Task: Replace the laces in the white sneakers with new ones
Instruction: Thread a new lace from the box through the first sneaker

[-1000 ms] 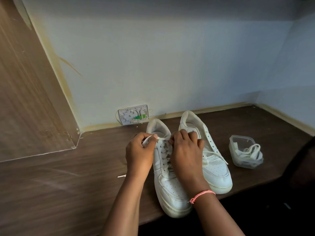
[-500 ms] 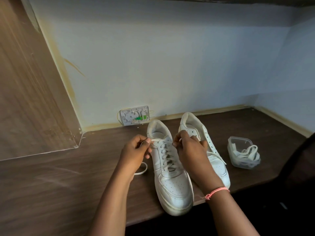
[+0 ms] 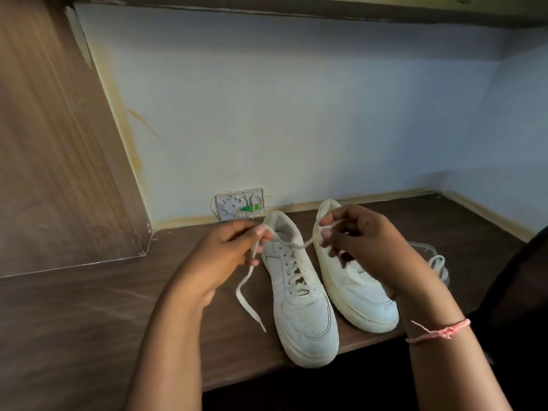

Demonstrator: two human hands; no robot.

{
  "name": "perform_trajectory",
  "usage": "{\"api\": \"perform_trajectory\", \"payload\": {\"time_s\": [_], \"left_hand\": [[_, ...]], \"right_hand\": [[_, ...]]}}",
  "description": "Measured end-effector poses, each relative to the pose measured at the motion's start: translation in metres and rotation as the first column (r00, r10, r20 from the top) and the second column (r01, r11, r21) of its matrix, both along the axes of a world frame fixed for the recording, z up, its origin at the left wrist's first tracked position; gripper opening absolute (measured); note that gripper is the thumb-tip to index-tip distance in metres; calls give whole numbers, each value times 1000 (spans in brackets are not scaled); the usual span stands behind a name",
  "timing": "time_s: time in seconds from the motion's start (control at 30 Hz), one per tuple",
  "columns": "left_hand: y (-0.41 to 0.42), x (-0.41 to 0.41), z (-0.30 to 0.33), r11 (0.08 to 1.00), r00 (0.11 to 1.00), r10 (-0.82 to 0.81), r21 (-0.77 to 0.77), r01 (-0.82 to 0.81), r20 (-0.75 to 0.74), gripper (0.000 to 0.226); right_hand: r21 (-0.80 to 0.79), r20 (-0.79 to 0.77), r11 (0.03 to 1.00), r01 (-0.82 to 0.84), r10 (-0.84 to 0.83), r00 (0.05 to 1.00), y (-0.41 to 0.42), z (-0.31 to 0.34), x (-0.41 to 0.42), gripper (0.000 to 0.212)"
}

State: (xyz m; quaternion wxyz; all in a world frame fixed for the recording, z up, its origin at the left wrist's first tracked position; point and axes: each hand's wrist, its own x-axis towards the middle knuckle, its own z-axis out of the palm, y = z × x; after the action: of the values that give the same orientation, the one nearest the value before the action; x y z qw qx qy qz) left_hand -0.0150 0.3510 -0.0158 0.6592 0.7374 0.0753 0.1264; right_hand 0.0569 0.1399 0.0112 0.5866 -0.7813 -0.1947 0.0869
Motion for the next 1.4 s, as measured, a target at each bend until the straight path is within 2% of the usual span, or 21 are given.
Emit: {"api": "perform_trajectory", "payload": {"time_s": [0.07, 0.1, 0.23, 0.33, 0.53, 0.63, 0.73, 0.8, 0.87, 0.93, 1.0, 1.1, 1.2, 1.27, 1.33, 1.4], "left_hand": [[-17, 6, 4, 1000, 996, 9, -24, -6, 94, 15], [-25, 8, 5, 999, 991, 33, -35, -29, 132, 14], [-37, 17, 2, 981, 962, 164, -138, -135, 219, 17], [-35, 19, -1, 982, 977, 94, -178, -60, 192, 20], [-32, 20, -8, 980, 973, -166, -81, 180, 159, 17], [-36, 26, -11, 992, 982, -97, -68, 109, 164, 10], [-38, 31, -12, 993, 985, 17, -120, 4, 173, 12], [-37, 31, -10, 982, 981, 56, -187, -21, 184, 15], [-37, 30, -9, 967, 978, 67, -255, -15, 197, 14], [-36, 30, -8, 953, 977, 84, -302, -21, 196, 15], [-32, 31, -10, 950, 978, 98, -309, -38, 183, 13], [-16, 29, -17, 972, 976, 150, -205, -117, 155, 15], [4, 27, -28, 972, 973, 200, 102, -212, 115, 12], [11, 27, -33, 941, 968, 234, 231, -248, 88, 8], [10, 32, -35, 925, 953, 283, 231, -301, 112, 6], [3, 43, -35, 916, 927, 331, 176, -360, 175, 5]], "right_hand": [[163, -19, 977, -139, 144, 989, 13, 6, -12, 22], [189, 9, 967, -169, 171, 985, 19, 7, -15, 26], [112, 213, 993, -26, 2, 977, 31, 0, -14, 30], [173, 221, 985, -11, -28, 975, 34, -4, -10, 32], [380, 165, 925, 24, -93, 982, 41, -12, -4, 27], [441, 136, 896, 40, -110, 985, 44, -17, -3, 24], [281, 249, 955, 98, -171, 953, 42, -22, 2, 29], [147, 242, 989, 6, -42, 969, 39, -23, 3, 42], [94, 170, 985, -141, 124, 978, 41, -27, 2, 48], [62, 149, 975, -214, 203, 968, 46, -37, 3, 43], [-19, 194, 987, -158, 158, 968, 52, -46, 7, 28], [-133, 295, 991, 6, 34, 955, 49, -50, 17, 15], [-234, 437, 965, 119, -4, 899, 41, -54, 24, 17], [-290, 501, 937, 194, -24, 865, 37, -55, 27, 21], [-333, 459, 921, 201, -27, 888, 37, -45, 29, 19], [-242, 246, 963, 122, -61, 967, 43, -31, 35, 13]]}}
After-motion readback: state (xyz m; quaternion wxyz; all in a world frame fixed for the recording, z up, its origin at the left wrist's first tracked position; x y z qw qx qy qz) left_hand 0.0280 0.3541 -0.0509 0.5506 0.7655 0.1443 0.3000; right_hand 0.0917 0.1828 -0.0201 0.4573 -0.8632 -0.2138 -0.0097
